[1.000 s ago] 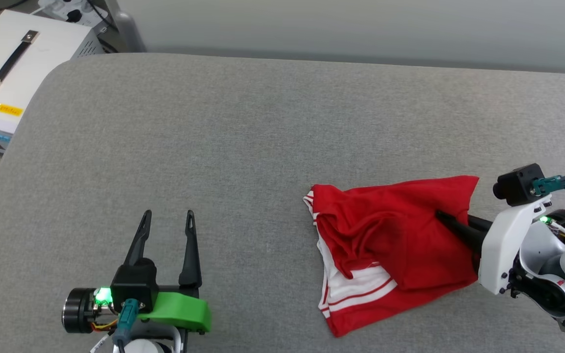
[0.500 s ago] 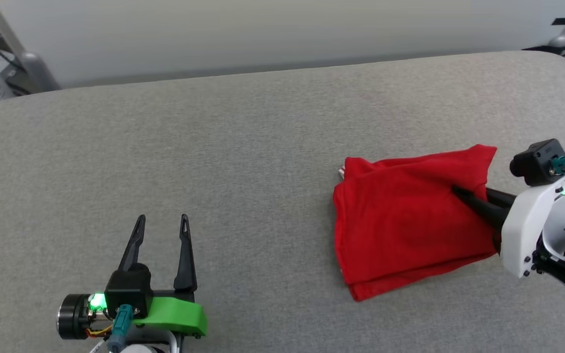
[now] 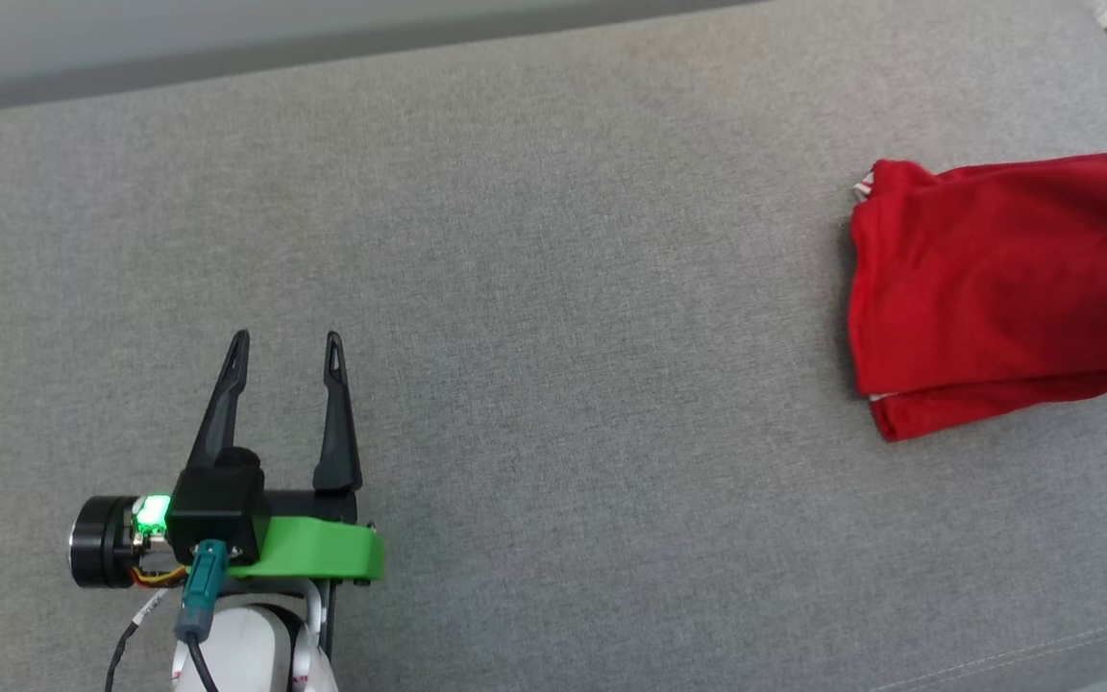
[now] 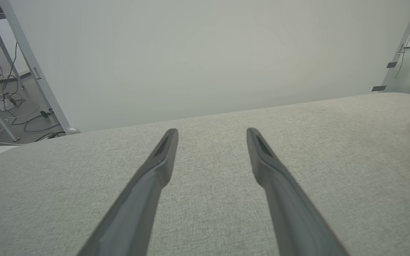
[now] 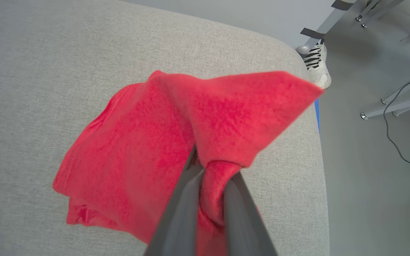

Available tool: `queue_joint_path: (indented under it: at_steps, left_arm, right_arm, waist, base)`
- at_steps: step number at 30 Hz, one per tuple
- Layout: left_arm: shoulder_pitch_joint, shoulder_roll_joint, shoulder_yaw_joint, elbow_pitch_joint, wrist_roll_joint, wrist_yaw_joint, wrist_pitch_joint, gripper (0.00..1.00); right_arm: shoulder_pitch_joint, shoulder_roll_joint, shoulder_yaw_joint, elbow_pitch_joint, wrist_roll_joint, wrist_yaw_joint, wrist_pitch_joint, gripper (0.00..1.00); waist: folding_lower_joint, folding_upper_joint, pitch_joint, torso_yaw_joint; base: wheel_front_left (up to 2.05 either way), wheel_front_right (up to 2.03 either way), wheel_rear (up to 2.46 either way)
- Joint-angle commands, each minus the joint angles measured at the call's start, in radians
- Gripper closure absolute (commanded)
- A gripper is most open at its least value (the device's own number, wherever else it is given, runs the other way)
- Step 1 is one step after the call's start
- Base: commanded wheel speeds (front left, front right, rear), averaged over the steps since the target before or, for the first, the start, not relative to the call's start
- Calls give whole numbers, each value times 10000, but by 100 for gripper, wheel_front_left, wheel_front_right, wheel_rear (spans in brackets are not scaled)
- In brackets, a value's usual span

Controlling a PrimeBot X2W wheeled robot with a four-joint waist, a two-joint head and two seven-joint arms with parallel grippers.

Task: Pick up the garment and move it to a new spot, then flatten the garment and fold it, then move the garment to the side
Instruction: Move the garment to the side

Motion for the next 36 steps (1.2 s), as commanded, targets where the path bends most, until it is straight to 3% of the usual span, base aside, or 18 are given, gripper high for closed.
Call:
queue_joint_path:
  at_steps: [1, 10, 25, 26, 27, 28, 31, 36]
  left_arm:
    - [-255, 105, 42, -89, 126, -7, -59, 0]
    - [-846, 322, 1, -492, 210, -7, -59, 0]
    - [-1143, 522, 32, -786, 178, 191, -59, 0]
    - [-1136, 528, 36, -769, 167, 205, -59, 0]
    - [-1124, 529, 36, -750, 158, 216, -59, 0]
    - [-1095, 526, 36, -716, 147, 233, -59, 0]
    - [-1008, 491, 10, -626, 107, 269, -59, 0]
    - [-765, 381, -19, -422, -6, 325, -59, 0]
  right_arm:
    - [-347, -114, 14, 302, -174, -7, -53, 100]
    - [-1823, -669, 231, 2483, -892, -7, -389, 100]
    - [-3552, -17, 27, 5402, -1560, -7, -1282, 100]
    - [-3617, 58, -3, 5586, -1566, -7, -1350, 95]
    - [-3636, 143, -15, 5741, -1554, -7, -1358, 60]
    - [-3635, 259, 4, 5911, -1541, -7, -1335, 0]
    - [-3598, 458, 18, 6275, -1490, -7, -1367, 0]
    - [-3369, 499, 104, 6511, -1698, -7, -2295, 0]
  waist:
    - [0, -1, 1010, -28]
    - [0, -1, 2072, 199]
    - [0, -1, 2613, 354]
    - [0, -1, 2571, 354]
    - [0, -1, 2524, 354]
    - [0, -1, 2433, 349]
    - [0, -1, 2159, 392]
    - [0, -1, 1355, 591]
  base:
    - [0, 0, 0]
    - [0, 0, 0]
    - [0, 0, 0]
    - [0, 0, 0]
    - [0, 0, 0]
    - [0, 0, 0]
    - [0, 0, 0]
    - [0, 0, 0]
